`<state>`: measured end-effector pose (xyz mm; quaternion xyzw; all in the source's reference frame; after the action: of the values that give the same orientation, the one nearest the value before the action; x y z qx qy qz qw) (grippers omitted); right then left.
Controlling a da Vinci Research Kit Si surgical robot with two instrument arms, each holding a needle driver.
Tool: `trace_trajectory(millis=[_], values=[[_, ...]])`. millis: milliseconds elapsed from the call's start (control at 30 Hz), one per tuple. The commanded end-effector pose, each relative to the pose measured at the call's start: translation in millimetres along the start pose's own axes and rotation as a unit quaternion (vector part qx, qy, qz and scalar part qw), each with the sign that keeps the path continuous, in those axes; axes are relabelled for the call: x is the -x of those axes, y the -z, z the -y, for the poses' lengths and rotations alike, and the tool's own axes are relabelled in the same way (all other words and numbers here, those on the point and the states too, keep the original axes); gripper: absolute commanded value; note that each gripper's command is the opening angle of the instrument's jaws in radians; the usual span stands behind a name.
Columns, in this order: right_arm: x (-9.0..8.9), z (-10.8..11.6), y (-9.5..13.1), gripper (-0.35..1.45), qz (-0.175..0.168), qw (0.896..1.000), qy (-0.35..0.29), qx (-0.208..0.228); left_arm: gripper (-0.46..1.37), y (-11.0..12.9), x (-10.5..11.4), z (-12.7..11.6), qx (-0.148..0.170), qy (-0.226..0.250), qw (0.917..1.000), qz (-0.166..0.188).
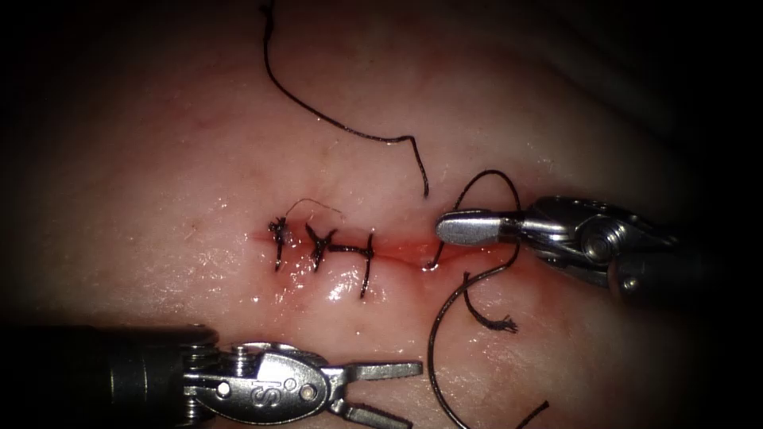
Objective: Wound Closure
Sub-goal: Use the left grasper to pickup the needle near the tip
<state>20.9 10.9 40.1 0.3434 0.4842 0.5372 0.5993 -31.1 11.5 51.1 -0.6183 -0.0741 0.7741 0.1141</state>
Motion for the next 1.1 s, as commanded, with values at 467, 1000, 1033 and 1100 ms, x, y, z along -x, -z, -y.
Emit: trace_trajectory(millis=[467, 1000, 1033, 1100], values=[[-0.6, 1.5, 0.8, -0.35, 0.001, 1.000, -0.005, 0.002, 0.47, -1.3, -0.6, -0.3, 0.037, -0.003, 0.9979, 0.053], [-0.2, 2.3, 2.3, -0.35, 0.000, 1.000, -0.008, 0.004, 0.67, -4.6, -0.8, -0.2, 0.083, -0.031, 0.9793, 0.182], [-0.2, 2.3, 2.3, -0.35, 0.000, 1.000, -0.008, 0.004, 0.65, -4.6, -0.7, -0.3, 0.091, -0.033, 0.9766, 0.192], [-0.2, 2.3, 2.4, -0.35, 0.000, 1.000, -0.008, 0.004, 0.65, -4.6, -0.5, -0.4, 0.111, -0.036, 0.9689, 0.218]])
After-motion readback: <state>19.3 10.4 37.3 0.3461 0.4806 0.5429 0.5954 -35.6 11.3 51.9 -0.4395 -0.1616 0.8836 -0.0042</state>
